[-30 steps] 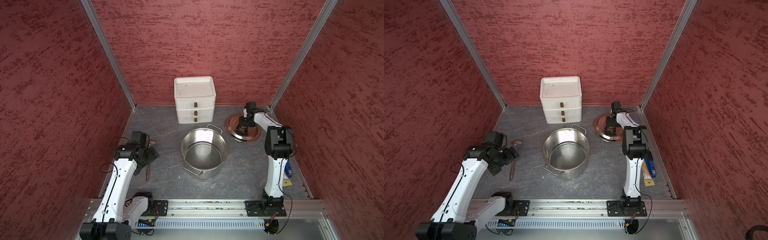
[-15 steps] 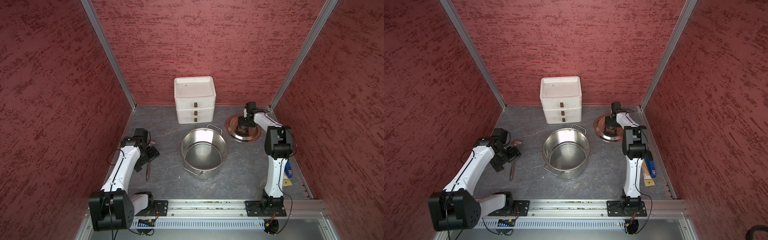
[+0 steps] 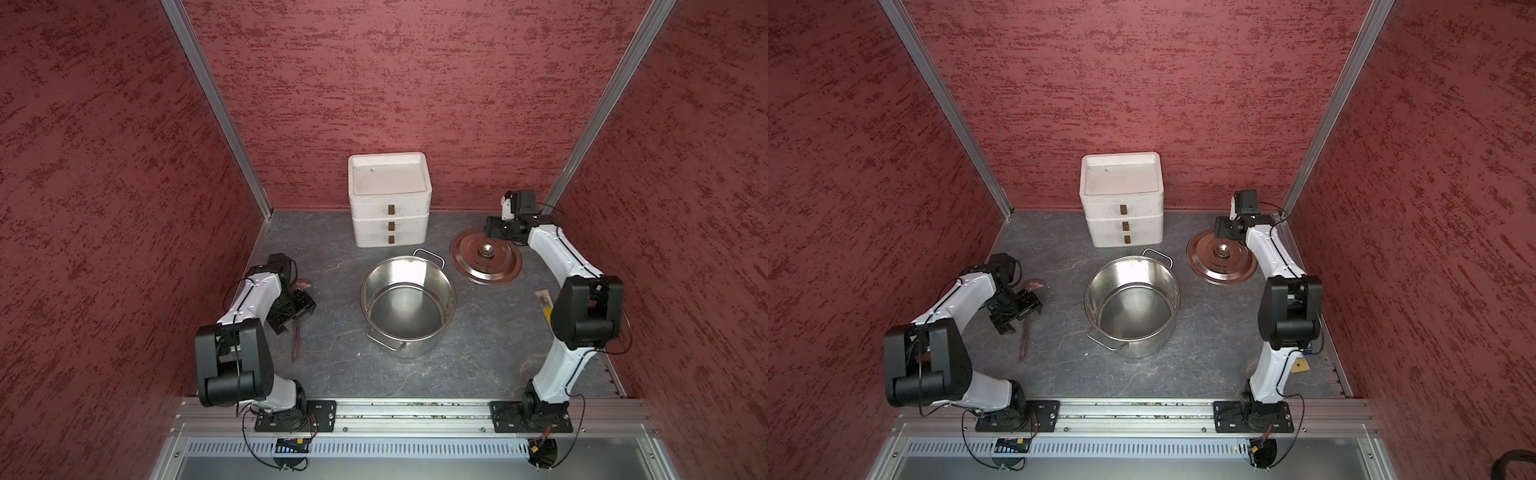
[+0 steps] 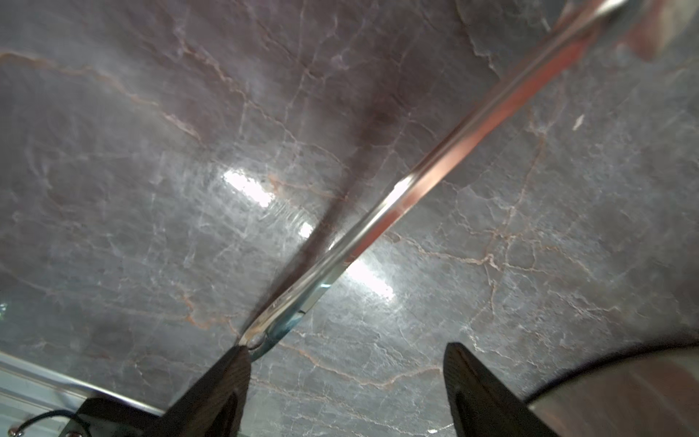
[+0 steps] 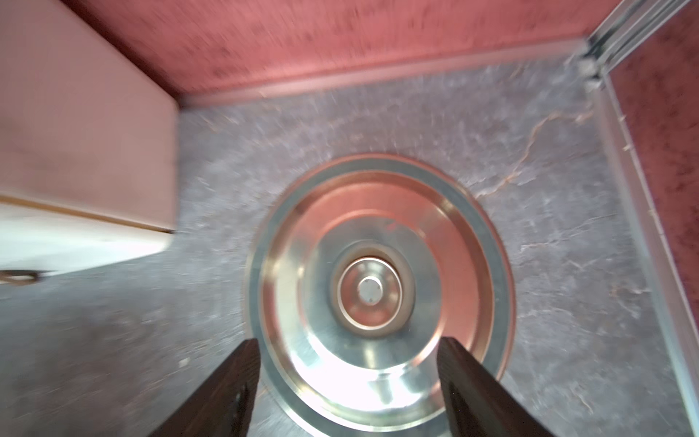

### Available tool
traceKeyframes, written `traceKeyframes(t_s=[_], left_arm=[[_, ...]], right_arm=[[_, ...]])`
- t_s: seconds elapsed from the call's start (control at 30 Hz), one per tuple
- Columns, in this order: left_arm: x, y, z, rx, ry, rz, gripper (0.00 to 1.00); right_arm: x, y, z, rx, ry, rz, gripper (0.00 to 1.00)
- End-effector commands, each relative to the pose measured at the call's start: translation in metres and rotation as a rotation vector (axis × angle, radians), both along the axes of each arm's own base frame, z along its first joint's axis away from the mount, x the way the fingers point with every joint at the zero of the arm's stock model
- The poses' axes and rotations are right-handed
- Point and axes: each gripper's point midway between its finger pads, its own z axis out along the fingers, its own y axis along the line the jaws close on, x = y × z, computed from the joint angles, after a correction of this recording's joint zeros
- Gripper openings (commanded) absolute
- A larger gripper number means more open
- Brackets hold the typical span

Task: Stir the soup with a spoon
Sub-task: Pick up the spoon from the center of the board.

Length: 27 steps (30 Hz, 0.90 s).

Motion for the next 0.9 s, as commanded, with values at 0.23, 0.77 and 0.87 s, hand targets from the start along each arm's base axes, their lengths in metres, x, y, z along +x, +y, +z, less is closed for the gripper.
traceKeyframes(t_s=[0.23,0.77,0.87], left_arm=[[0.032,0.020,-0.020,0.016,-0.009,-0.059,0.72],[0.035,0.015,-0.022,-0.044,-0.034,-0.055,0.18],[0.034,0.016,-0.014,-0.054,-0.055,-0.036,0.04]], right_arm=[[-0.065,0.045,0.040,0.175,-0.096,0.125,0.65],[-0.112,0.091,0.116,0.275,-0.369,0.233,0.48],[-0.119,0.107,0.138,0.284,-0.463,0.303,0.43]])
